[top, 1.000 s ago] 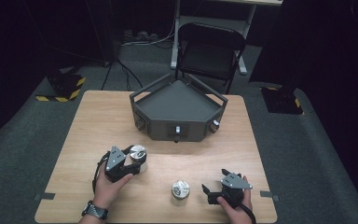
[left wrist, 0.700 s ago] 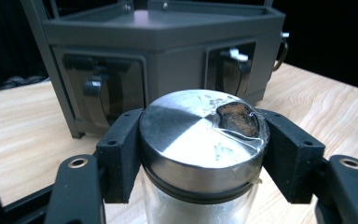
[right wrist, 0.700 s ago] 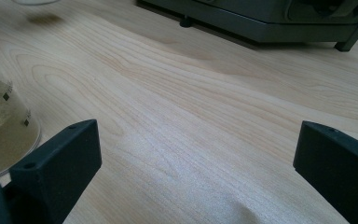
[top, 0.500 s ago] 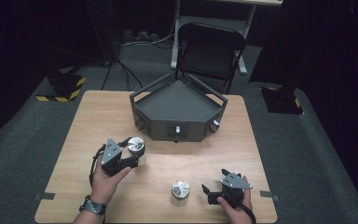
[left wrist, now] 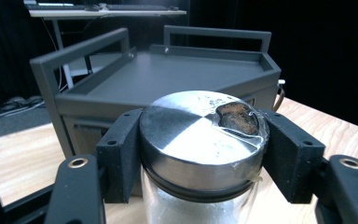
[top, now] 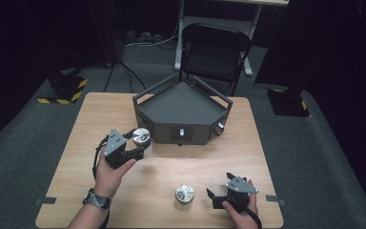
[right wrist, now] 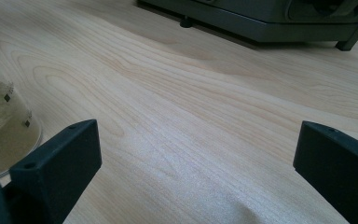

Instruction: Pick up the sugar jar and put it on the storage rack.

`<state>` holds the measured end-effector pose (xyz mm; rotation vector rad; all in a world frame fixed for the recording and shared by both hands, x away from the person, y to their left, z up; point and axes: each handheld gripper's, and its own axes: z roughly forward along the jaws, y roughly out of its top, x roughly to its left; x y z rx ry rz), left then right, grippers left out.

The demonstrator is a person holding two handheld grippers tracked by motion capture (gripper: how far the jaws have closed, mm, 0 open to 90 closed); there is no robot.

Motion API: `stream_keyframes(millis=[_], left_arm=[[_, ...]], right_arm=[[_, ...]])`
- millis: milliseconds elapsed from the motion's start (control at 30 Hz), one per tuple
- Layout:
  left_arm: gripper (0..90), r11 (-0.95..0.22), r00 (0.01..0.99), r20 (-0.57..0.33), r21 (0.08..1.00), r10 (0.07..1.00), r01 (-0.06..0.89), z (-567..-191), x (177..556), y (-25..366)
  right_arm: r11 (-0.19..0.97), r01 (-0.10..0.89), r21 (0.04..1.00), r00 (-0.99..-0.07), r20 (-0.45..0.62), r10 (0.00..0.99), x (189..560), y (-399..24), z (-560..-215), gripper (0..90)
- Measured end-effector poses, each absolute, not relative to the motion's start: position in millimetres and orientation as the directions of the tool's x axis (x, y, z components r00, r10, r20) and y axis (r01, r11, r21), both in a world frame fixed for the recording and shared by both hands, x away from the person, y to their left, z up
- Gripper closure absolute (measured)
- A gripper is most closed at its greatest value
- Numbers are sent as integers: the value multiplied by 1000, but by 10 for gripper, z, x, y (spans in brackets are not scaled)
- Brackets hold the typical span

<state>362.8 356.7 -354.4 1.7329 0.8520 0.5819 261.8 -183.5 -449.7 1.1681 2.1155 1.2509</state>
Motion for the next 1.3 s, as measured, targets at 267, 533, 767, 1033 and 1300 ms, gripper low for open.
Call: stream_keyframes(millis=[267,533,767,1033,1300], left_arm=[[351,-163,632,-42,951,774,263,-3401,3757,3494],[351,-160,637,-38,955,770,250,-3264,3881,3402],[351,-155,635,-31,959,772,235,-3136,4013,3314],[351,-149,627,-24,964,779,222,-3015,4136,3223],[351,-146,622,-22,965,782,218,-2950,4269,3130]], right_arm=[[242,449,860,-560,60,826,2615,-1837,-4500,7],[239,448,861,-561,62,826,2615,-1843,-4504,7],[237,449,862,-561,65,825,2617,-1848,-4505,7],[237,447,863,-563,66,824,2618,-1852,-4507,7],[235,445,864,-564,66,823,2619,-1855,-4510,7]])
